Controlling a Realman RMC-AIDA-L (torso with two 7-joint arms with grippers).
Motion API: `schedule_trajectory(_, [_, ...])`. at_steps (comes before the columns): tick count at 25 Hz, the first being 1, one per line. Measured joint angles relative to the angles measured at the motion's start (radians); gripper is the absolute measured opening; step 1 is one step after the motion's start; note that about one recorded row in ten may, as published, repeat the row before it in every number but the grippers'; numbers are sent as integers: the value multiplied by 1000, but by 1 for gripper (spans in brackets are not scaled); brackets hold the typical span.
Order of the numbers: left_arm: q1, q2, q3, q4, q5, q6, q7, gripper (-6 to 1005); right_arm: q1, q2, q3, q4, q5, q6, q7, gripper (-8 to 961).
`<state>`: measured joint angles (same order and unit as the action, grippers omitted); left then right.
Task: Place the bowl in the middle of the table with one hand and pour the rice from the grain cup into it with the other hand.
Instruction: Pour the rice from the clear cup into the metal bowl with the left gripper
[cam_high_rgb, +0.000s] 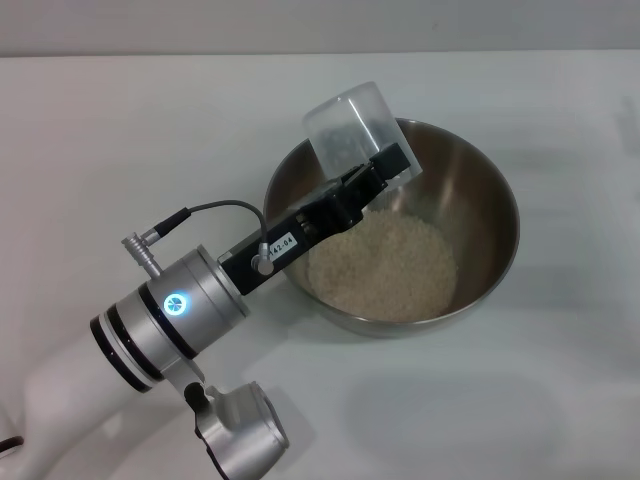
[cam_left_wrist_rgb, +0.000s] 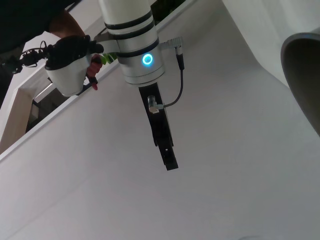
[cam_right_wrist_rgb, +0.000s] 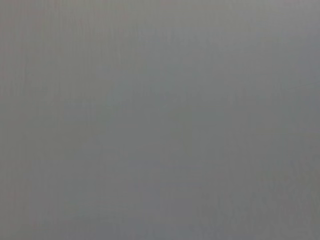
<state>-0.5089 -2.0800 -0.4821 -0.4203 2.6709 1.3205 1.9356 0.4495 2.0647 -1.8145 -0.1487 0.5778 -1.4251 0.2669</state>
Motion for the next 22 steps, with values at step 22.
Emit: schedule_trajectory(22, [1,0,-7,0,-5,-8,245,15,4,-2,0,-3,-1,0,0,654])
